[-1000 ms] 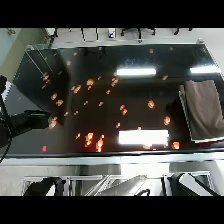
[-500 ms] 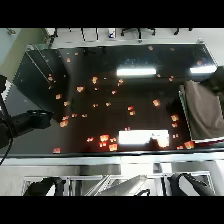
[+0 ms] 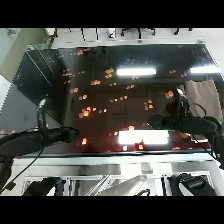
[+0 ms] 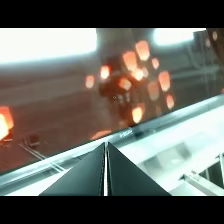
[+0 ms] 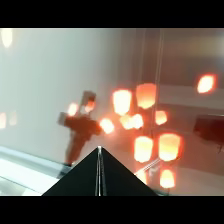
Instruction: Fold the shirts.
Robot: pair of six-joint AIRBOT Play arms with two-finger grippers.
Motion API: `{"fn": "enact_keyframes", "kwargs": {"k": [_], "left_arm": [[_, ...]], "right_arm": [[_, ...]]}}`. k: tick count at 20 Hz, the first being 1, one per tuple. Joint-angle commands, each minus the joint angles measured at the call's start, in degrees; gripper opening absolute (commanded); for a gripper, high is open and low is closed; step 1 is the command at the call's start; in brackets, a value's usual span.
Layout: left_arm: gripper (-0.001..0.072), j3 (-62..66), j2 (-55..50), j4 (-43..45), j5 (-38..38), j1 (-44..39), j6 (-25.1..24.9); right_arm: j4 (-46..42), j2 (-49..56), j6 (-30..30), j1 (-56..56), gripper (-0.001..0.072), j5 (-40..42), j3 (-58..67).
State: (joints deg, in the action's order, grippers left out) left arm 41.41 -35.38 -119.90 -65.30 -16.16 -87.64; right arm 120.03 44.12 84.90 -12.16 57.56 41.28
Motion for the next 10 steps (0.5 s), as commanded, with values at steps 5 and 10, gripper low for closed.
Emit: {"fn": "enact_keyframes", "kwargs": {"k": [5, 10], "left_arm": [[0.0022, -2.69, 0.07, -1.11, 3.72, -3.15, 0.48], [0.0022, -2.69, 0.07, -1.16, 3.65, -3.15, 0.48]], "right_arm": [[5.07, -0.76, -0.46, -2.32, 0.0023, 1.03, -2.71], [5.01, -0.63, -0.46, -2.32, 0.0023, 1.03, -2.73]]}}
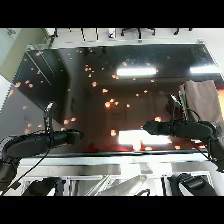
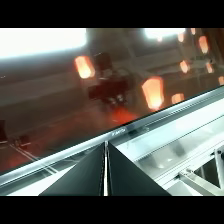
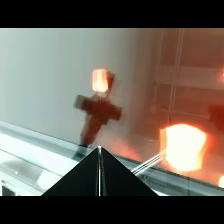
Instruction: Fold the shirts.
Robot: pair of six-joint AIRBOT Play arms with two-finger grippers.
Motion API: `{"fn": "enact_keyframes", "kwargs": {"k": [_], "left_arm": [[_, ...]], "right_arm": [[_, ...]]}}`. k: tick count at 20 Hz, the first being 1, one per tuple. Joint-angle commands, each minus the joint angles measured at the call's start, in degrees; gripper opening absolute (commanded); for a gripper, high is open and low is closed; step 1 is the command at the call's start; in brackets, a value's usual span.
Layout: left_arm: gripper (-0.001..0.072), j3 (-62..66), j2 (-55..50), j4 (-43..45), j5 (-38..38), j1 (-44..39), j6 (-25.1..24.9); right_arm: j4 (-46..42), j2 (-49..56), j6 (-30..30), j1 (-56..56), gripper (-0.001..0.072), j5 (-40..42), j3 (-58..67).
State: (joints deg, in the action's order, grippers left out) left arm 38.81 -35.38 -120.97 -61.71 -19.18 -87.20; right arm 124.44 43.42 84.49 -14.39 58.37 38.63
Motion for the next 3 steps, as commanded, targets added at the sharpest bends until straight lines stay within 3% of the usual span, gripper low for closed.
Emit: {"fn": "enact_keyframes", "kwargs": {"k": [1, 3], "left_arm": [[0.0022, -0.09, 0.07, -0.11, 0.07, -0.13, 0.04], [0.0022, -0.09, 0.07, -0.11, 0.24, -0.13, 0.04]], "right_arm": [[0.59, 0.13, -0.04, -0.09, 0.0023, 0.20, -0.09], [0.59, 0.17, -0.04, -0.09, 0.0023, 0.22, -0.09]]}}
